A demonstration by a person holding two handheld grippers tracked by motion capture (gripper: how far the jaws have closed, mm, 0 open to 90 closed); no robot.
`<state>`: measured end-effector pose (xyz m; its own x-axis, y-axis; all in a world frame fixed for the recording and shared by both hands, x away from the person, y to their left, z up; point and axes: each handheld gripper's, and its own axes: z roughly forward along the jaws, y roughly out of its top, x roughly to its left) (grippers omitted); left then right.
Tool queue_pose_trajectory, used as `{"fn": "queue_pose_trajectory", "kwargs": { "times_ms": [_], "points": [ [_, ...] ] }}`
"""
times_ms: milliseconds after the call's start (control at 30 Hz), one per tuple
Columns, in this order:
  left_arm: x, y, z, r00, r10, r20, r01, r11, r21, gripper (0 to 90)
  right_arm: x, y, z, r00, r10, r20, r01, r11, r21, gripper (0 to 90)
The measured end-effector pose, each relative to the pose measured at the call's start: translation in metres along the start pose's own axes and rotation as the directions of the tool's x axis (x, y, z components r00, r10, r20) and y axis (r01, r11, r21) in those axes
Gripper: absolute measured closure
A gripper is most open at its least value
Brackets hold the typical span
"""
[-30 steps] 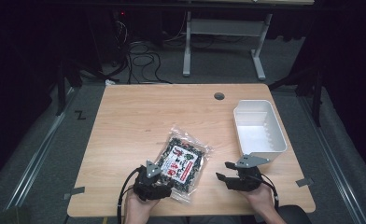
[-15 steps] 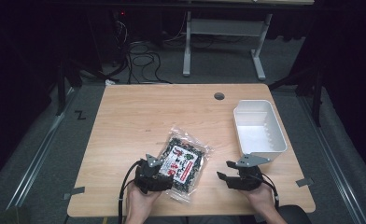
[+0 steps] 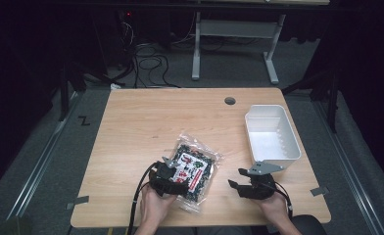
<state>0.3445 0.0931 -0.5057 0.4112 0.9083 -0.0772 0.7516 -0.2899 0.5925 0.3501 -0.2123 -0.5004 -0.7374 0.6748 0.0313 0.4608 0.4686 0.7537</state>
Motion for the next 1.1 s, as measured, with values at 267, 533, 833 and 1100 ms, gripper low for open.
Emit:
{"fn": "queue_pose_trajectory", "kwargs": {
  "times_ms": [267, 533, 833, 1100],
  "points": [
    [0.004, 0.0, 0.011, 0.9999, -0.005, -0.016, 0.006, 0.9994, 0.035, 14.5, 0.0, 0.0, 0.0, 1.0, -0.005, 0.004, 0.005, 1.0, 0.004, 40.1],
    [0.01, -0.001, 0.012, 0.9995, -0.003, 0.032, 0.002, 0.999, 0.045, 13.9, 0.001, 0.0, 0.003, 0.9999, -0.015, 0.005, 0.015, 1.0, 0.013, 40.0],
    [0.011, -0.002, 0.011, 0.9977, 0.031, 0.06, -0.034, 0.9982, 0.049, 14.0, 0.0, -0.001, 0.001, 0.9999, 0.012, -0.009, -0.012, 1.0, -0.02, 42.8],
    [0.013, -0.005, 0.011, 0.9916, 0.098, 0.084, -0.1, 0.9949, 0.014, 15.3, 0.002, 0.0, 0.001, 0.9999, -0.004, -0.012, 0.003, 0.999, -0.04, 38.8]
  ]
}}
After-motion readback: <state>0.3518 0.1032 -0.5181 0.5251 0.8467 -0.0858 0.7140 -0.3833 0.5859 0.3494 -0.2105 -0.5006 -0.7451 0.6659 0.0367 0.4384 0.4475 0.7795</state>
